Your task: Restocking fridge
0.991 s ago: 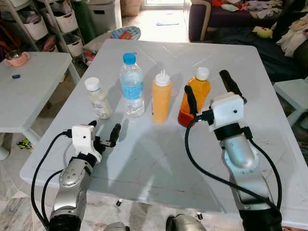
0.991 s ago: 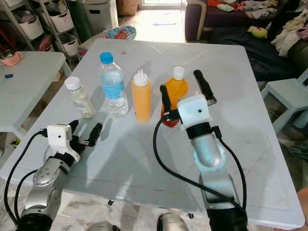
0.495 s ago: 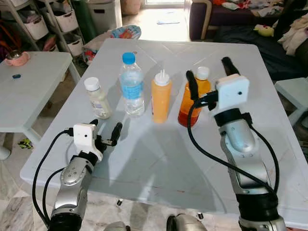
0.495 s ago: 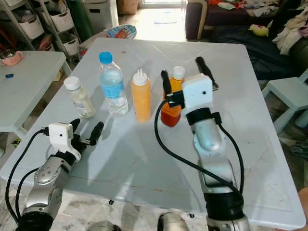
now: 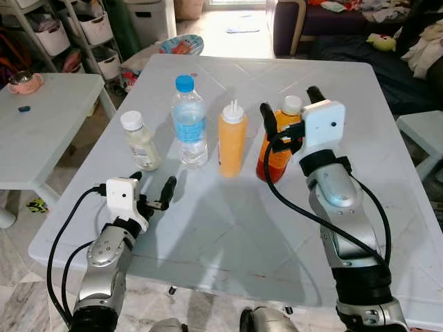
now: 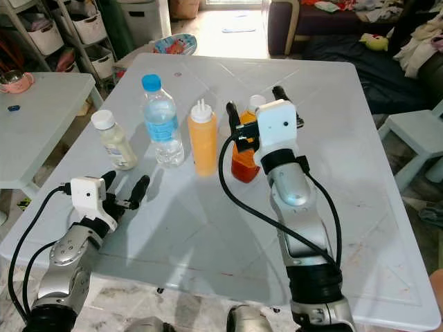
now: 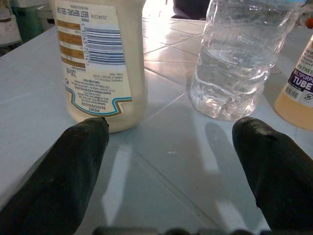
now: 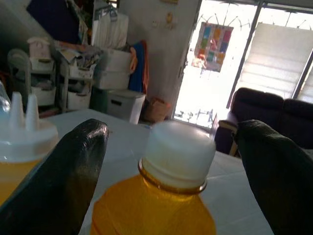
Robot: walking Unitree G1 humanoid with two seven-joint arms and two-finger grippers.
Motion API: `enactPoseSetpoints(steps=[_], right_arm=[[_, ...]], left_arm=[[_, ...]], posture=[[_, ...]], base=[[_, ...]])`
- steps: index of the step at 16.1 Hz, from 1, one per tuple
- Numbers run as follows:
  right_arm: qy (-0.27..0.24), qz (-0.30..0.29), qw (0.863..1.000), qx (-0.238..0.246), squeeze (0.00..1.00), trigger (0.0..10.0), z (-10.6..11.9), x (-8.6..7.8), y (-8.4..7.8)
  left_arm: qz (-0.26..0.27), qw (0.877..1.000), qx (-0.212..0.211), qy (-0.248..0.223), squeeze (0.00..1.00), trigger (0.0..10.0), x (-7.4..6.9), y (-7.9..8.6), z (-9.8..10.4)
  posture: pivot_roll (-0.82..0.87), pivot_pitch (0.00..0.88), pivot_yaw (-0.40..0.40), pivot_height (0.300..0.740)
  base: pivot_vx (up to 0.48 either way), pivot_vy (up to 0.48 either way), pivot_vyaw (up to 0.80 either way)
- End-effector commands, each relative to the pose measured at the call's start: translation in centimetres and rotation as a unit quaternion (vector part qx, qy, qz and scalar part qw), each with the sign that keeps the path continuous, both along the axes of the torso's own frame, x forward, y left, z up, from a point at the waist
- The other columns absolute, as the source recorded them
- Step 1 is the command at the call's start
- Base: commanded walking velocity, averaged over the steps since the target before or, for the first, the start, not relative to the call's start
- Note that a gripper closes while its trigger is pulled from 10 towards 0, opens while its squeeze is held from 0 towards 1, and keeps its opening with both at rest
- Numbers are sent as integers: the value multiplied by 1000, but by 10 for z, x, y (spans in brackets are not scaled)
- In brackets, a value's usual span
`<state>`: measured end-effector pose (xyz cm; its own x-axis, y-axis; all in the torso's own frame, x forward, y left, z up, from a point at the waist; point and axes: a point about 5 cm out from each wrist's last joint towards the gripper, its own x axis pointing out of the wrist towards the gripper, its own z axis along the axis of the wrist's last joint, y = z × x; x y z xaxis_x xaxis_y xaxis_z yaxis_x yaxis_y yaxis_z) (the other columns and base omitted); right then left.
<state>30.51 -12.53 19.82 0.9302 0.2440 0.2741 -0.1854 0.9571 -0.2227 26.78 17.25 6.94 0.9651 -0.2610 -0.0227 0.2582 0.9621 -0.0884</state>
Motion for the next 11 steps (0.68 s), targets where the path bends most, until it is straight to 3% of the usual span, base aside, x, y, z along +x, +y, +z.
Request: enactPoseSetpoints(steps=[1,7,8,9,11], right_arm=[[10,8,1000,9,0,10000,4,5,2],[29,37,999,-4,0,10000,8,8,8],[30,40,999,-5,0,8275,8,7,8],[32,45,998,-8,0,0,11,8,8],[32,46,998,-11,0,0,13,8,8]], left_arm=[[-1,1000,9,6,0,10000,-1,2,-2],[-7,1000,10,11,0,10000,-3,1,-4],[-7,1000,11,12,0,10000,-3,1,-4],[-8,1000,11,13,0,10000,-4,1,-4],[-9,1000,11,14,0,10000,-4,1,-5]], posture=[[-31,60,48,740],[-29,63,52,740],[-30,64,52,740],[-30,64,53,740],[-30,65,55,740]], base=[[0,0,0],[0,0,0],[0,0,0],[0,0,0],[0,0,0]])
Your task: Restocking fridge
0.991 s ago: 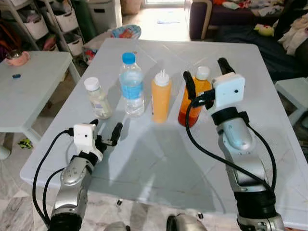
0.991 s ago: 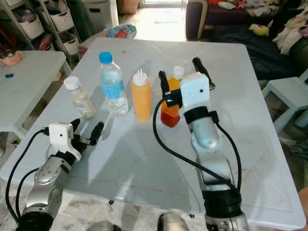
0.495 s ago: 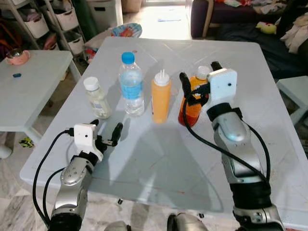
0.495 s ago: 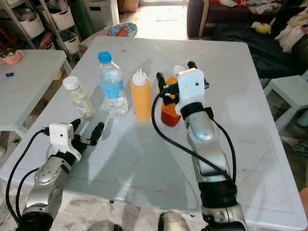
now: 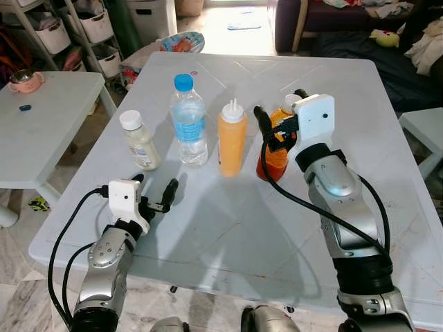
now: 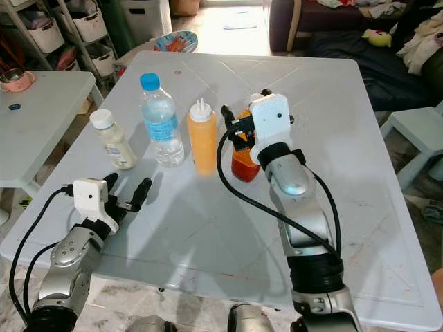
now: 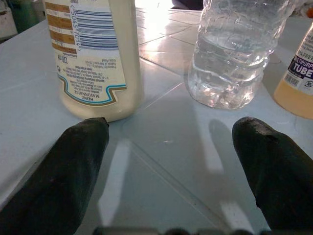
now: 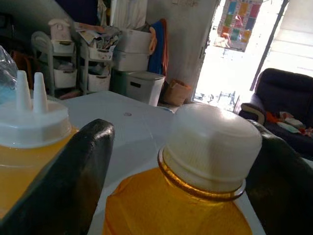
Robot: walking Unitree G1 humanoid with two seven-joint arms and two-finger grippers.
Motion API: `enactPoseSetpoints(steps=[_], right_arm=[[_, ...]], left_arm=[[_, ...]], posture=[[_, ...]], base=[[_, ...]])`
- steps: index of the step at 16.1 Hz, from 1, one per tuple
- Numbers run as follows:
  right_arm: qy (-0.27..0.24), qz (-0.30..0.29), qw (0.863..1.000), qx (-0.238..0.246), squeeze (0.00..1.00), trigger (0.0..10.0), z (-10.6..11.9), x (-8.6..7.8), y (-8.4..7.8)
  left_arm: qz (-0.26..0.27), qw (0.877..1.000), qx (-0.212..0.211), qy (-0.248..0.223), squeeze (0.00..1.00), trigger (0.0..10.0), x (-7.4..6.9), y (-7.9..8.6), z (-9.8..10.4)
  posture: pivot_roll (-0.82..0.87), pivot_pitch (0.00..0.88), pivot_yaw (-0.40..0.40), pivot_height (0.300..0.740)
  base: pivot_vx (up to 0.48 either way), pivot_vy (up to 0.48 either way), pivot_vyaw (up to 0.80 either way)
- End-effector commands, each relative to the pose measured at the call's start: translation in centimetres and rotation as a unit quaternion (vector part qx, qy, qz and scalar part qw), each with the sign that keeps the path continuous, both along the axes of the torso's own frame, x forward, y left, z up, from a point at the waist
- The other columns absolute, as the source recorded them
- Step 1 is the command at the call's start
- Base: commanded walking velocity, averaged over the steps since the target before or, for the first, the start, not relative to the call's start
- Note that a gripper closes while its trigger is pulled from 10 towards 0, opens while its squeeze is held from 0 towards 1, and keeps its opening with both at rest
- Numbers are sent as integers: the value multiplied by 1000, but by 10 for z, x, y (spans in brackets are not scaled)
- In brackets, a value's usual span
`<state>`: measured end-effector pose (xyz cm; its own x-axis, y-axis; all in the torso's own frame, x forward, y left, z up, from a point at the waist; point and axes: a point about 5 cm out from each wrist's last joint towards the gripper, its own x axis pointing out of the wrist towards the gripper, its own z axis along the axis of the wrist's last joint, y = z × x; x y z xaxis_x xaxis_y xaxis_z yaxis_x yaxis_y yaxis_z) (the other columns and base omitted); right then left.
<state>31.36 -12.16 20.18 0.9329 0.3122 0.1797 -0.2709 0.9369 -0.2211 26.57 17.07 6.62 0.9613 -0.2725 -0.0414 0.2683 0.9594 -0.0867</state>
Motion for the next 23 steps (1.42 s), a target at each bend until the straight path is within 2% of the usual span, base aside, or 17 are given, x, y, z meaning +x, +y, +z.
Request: enactPoseSetpoints(steps=[1,11,16,18,23], right_arm=[[-14,12,1000,-6,0,0,11,-1,4],[19,-8,999,-35,0,0,12,-4,-5],[59,-34,998,-15,0,0,0,-7,-9],[83,-40,996,-15,0,0,-6,-10,-10],[94,-44,995,-3,0,0,-9,-16,-10]], left_arm=[[-4,1000,8,7,0,10000,-2,2,-2],[-10,1000,12,13,0,10000,-3,0,-4],[-4,1000,19,20,0,10000,-1,4,-3],[-9,999,18,27,0,10000,-4,1,-5],[-4,999,20,50,0,10000,-6,-3,-12]], posture=[[-31,65,56,740],[-29,68,60,740],[-23,70,61,740],[-25,70,62,740],[-28,54,53,740]], base=[[0,0,0],[0,0,0],[0,0,0],[0,0,0],[0,0,0]])
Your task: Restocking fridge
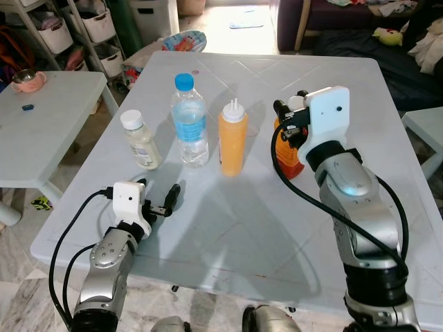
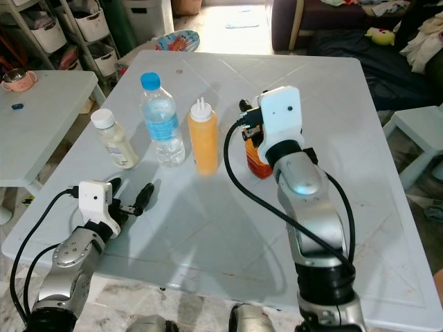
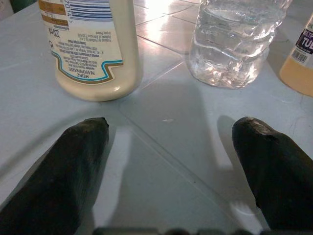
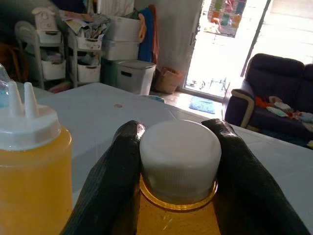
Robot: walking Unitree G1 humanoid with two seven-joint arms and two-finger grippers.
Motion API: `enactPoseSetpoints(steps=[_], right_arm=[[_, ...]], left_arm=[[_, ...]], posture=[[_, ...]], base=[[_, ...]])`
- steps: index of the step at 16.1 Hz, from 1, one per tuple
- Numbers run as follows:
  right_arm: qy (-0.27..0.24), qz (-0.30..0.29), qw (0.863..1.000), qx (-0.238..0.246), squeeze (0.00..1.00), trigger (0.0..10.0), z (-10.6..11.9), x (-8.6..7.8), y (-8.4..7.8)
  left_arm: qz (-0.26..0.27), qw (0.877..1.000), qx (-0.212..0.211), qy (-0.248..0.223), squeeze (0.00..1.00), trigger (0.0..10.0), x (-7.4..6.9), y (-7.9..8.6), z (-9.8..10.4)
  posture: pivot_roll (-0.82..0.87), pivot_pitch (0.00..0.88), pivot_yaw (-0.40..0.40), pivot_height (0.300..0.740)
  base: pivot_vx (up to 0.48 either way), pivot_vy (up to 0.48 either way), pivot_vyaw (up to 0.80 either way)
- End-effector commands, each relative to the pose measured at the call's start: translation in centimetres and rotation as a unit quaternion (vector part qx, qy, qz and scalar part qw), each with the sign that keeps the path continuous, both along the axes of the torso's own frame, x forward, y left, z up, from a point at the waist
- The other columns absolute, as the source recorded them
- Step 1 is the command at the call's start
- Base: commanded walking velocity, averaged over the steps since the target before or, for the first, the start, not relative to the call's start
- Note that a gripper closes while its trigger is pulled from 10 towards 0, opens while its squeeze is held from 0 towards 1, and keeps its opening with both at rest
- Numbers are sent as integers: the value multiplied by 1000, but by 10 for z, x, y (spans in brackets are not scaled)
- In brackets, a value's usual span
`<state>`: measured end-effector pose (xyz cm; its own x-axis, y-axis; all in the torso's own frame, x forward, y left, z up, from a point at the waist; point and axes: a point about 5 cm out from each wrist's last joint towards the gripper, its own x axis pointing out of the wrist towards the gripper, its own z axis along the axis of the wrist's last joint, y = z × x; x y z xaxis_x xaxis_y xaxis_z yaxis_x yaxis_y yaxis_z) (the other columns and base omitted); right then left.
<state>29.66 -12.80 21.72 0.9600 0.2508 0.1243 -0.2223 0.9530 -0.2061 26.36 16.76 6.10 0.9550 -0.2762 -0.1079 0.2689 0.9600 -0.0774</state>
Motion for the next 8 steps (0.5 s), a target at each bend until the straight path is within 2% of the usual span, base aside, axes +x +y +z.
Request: enactPoseSetpoints(steps=[1,2,3,4,8], right_arm=[[64,-11,998,2,0,0,-24,-1,-3],[57,-12,998,2,0,0,-25,-3,-2],[50,-15,999,1,0,549,-25,-5,-3],[46,-19,999,0,0,10000,-26,-7,-3],[37,-32,999,-10,0,10000,-28,-8,-6]], left_arm=[[1,1000,5,23,0,10000,-5,0,-8],[1,1000,4,27,0,10000,-5,-2,-9],[2,1000,4,28,0,10000,-4,-2,-9],[2,1000,5,27,0,10000,-2,-3,-8],[9,1000,4,24,0,10000,2,-1,-6]], posture=[[-31,45,47,740],[-32,43,45,740],[-33,41,43,740],[-34,36,37,740],[-37,34,35,740]], base=[[0,0,0],[0,0,0],[0,0,0],[0,0,0],[0,0,0]])
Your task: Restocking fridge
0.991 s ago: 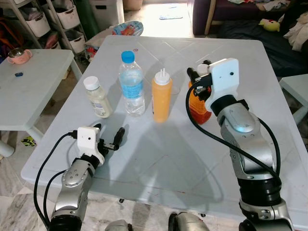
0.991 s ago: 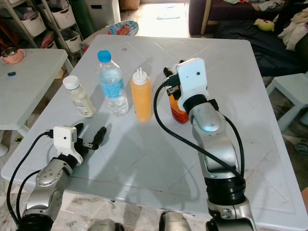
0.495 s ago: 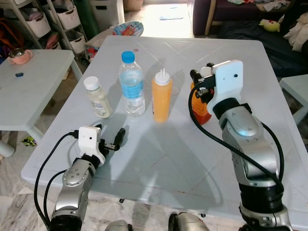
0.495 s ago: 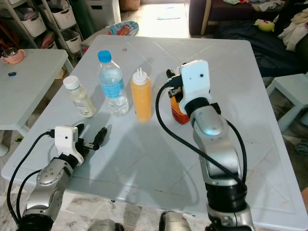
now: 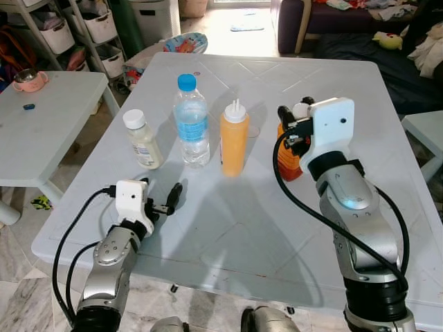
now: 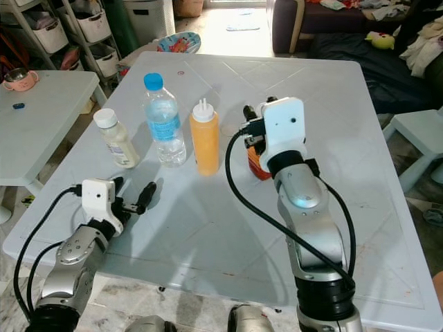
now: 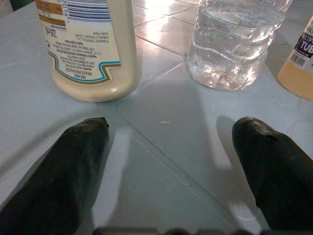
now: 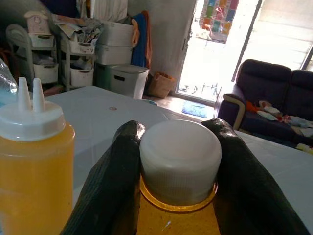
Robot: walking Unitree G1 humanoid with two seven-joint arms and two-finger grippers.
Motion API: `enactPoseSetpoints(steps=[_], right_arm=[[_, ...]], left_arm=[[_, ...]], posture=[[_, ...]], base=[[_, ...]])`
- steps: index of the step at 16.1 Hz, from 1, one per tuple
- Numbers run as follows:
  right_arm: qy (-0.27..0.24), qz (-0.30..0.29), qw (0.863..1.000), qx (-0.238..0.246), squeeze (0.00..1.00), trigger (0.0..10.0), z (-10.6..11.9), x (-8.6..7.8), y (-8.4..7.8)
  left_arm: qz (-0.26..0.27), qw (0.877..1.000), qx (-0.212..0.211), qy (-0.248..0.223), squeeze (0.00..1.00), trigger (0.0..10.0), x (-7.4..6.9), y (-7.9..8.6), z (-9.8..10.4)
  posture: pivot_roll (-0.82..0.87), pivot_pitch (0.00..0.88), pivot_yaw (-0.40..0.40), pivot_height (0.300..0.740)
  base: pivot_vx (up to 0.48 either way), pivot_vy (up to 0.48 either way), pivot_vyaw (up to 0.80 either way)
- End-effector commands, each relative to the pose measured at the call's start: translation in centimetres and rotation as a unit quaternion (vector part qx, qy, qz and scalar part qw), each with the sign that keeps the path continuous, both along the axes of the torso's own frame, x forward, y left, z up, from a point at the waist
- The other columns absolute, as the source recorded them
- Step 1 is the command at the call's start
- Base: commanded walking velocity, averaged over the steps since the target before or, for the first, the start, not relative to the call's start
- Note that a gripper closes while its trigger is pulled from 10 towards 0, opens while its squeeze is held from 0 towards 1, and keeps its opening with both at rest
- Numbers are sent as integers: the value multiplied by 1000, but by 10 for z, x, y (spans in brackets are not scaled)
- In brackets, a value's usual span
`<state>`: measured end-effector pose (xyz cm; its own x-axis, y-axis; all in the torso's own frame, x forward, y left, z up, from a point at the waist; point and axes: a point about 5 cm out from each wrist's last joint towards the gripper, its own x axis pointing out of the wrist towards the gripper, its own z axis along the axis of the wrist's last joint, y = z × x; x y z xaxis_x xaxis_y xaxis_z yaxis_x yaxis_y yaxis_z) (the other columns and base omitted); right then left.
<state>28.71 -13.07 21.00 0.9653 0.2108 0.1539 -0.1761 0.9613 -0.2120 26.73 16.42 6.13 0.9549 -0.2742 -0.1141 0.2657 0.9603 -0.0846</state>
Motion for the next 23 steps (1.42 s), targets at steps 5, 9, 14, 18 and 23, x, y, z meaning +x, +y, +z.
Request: enactPoseSetpoints(steps=[5,9,14,18,23], right_arm=[[42,-9,999,-9,0,8627,-20,3,-3],[38,-10,999,-8,0,10000,-20,3,-2],[31,-6,999,-11,0,10000,-22,4,0],[15,0,1000,-11,0,10000,-25,5,0],[-24,19,1000,-2,0,10000,-13,10,9]], left_arm=[[6,1000,8,22,0,10000,-2,2,-8],[6,1000,10,22,0,10000,-1,3,-8],[5,1000,11,21,0,10000,0,3,-7],[8,1000,9,18,0,10000,3,1,-6],[10,1000,4,14,0,10000,7,-3,-6]], posture=[[-37,29,39,740],[-36,31,43,740],[-33,26,42,740],[-31,15,37,740],[-27,0,26,740]], base=[[-250,0,0],[-266,0,0],[-275,0,0],[-274,0,0],[-273,0,0]])
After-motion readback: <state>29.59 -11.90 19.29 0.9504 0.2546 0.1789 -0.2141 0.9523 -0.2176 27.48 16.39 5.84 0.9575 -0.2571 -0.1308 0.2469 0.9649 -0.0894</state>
